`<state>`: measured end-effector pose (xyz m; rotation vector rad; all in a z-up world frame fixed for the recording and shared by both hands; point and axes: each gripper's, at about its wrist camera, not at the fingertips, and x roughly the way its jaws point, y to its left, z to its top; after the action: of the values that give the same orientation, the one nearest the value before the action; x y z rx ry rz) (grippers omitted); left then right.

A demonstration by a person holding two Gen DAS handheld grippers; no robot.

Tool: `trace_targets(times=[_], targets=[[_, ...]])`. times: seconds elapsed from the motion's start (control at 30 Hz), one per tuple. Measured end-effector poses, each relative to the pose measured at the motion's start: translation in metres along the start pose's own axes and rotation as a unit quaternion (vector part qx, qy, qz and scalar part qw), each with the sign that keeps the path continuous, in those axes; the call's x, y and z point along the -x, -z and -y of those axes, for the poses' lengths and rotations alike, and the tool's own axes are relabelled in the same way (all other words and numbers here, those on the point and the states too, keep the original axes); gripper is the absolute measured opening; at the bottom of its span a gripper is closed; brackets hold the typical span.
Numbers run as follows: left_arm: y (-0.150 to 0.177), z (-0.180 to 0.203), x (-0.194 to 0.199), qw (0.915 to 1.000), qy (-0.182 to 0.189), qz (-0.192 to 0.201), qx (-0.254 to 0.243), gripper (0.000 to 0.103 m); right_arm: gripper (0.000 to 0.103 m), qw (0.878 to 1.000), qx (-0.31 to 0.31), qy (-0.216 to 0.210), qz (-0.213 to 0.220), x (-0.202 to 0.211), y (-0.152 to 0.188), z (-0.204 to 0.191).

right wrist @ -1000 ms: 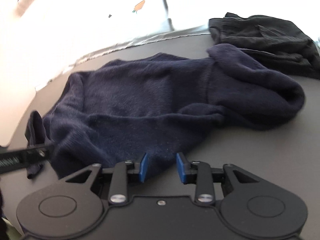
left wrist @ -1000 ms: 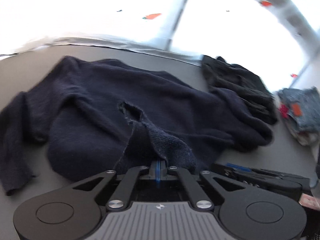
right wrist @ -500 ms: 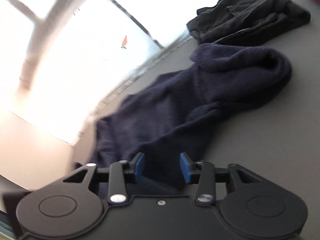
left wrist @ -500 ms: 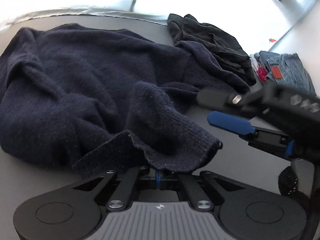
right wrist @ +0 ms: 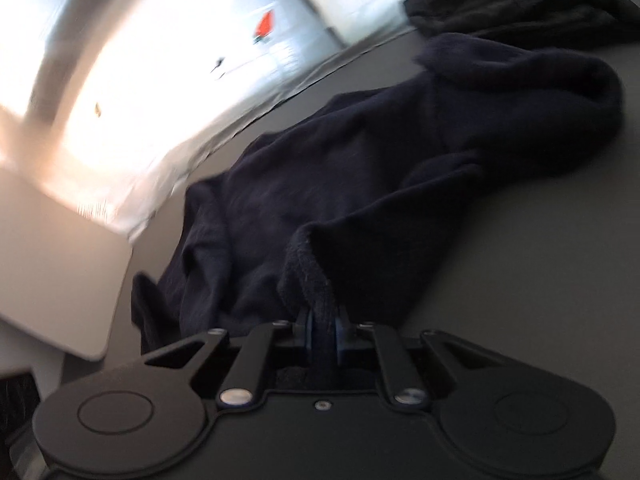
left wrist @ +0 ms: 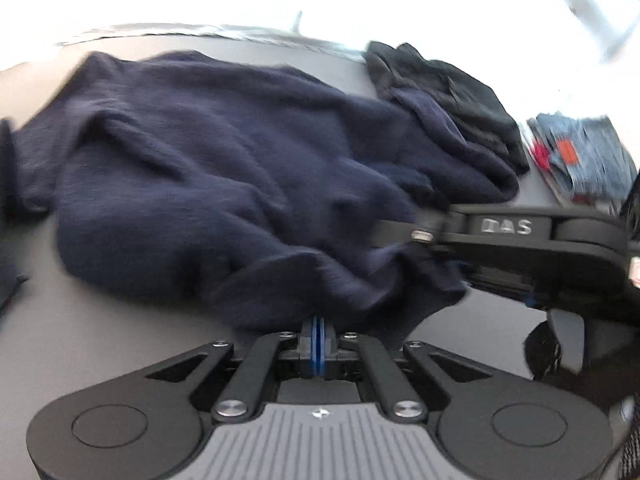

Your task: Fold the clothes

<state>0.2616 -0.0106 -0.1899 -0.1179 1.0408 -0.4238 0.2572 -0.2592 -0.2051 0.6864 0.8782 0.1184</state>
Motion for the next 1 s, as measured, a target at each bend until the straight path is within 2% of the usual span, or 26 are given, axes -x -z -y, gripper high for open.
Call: trace_targets(times=[0.13, 0.17, 0.27, 0.33, 0.4, 0.47, 0.5, 0.63, 0.7, 0.73, 0.8, 0.9, 1.0], targets=[[0.004, -0.025, 0.024, 0.9972, -0.037, 0.040, 0.052, 0.005, 0.008, 0.998, -0.058, 0.036, 0.006, 0.003, -0.006, 0.034], [0.003, -0.029, 0.025, 0.9961, -0.044, 0.046, 0.062, 0.012, 0.008, 0.996, -0.076, 0.042, 0.002, 0.002, -0.006, 0.042], [-0.003, -0.036, 0.024, 0.9938, -0.054, 0.054, 0.081, 0.023, 0.008, 0.993, -0.104, 0.051, -0.016, -0.003, 0.003, 0.058], [-0.008, -0.036, 0.018, 0.9935, -0.056, 0.054, 0.083, 0.027, 0.008, 0.994, -0.088, 0.059, -0.027, -0.006, 0.007, 0.058], [-0.013, -0.035, 0.013, 0.9939, -0.055, 0.054, 0.078, 0.036, 0.008, 0.995, -0.068, 0.064, -0.033, -0.006, 0.009, 0.053], [-0.018, -0.029, 0.004, 0.9943, -0.068, 0.048, 0.067, 0.051, 0.008, 0.996, -0.053, 0.066, -0.033, -0.005, 0.008, 0.048], [-0.020, -0.026, 0.000, 0.9943, -0.076, 0.045, 0.060, 0.051, 0.008, 0.996, -0.047, 0.066, -0.032, -0.004, 0.008, 0.047], [-0.025, -0.023, -0.012, 0.9935, -0.094, 0.034, 0.054, 0.049, 0.008, 0.997, -0.036, 0.055, -0.025, 0.001, 0.008, 0.047], [-0.026, -0.027, -0.009, 0.9928, -0.093, 0.039, 0.064, 0.036, 0.007, 0.998, -0.034, 0.049, -0.017, 0.004, 0.007, 0.046], [-0.027, -0.029, -0.006, 0.9924, -0.093, 0.043, 0.067, 0.023, 0.007, 0.998, -0.032, 0.047, -0.012, 0.006, 0.006, 0.045], [-0.027, -0.033, 0.004, 0.9912, -0.096, 0.054, 0.074, 0.010, 0.007, 0.999, -0.024, 0.042, -0.002, 0.013, 0.004, 0.042], [-0.025, -0.043, 0.028, 0.9877, -0.098, 0.080, 0.092, 0.008, 0.007, 0.999, -0.004, 0.036, 0.022, 0.031, -0.001, 0.035], [-0.025, -0.058, 0.061, 0.9794, -0.116, 0.116, 0.118, 0.006, 0.007, 0.998, 0.014, 0.029, 0.052, 0.055, -0.008, 0.031]])
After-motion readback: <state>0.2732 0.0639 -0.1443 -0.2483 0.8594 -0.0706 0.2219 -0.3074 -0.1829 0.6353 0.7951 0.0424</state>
